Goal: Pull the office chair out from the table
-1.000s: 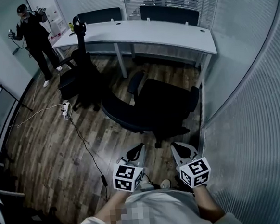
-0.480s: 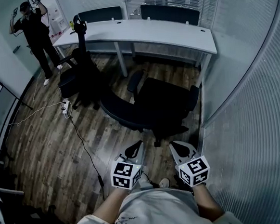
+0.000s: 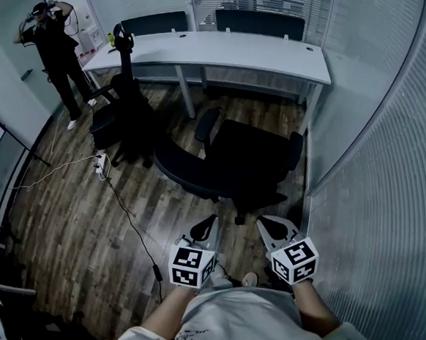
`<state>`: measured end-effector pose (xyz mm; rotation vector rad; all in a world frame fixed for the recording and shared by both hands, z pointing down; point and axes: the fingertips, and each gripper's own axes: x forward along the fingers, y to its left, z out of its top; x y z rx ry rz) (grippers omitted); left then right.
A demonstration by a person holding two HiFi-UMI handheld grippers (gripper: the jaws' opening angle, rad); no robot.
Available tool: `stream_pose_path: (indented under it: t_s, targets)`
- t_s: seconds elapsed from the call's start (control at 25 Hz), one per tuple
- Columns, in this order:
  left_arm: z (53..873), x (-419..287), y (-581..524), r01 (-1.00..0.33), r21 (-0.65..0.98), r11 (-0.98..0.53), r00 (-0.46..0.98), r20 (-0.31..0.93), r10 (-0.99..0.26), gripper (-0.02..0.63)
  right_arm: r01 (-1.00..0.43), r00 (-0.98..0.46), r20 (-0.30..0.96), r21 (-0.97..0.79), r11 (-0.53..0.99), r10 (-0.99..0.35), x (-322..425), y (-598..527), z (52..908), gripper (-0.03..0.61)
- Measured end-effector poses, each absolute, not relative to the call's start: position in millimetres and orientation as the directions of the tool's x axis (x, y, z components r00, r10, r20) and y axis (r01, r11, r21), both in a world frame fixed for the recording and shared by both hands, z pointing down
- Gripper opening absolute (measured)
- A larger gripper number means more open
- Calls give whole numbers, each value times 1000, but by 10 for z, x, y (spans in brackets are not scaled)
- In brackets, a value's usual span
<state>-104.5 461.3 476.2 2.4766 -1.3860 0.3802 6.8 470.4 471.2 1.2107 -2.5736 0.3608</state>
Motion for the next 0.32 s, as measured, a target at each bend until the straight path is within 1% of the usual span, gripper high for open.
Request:
stream_pose_path:
  t_s: [0.32]
  targets:
    - [4767, -1002, 4592, -854, 112, -507, 511, 361, -780, 11, -779, -611, 349, -106, 618, -710, 104, 4687, 4716, 8]
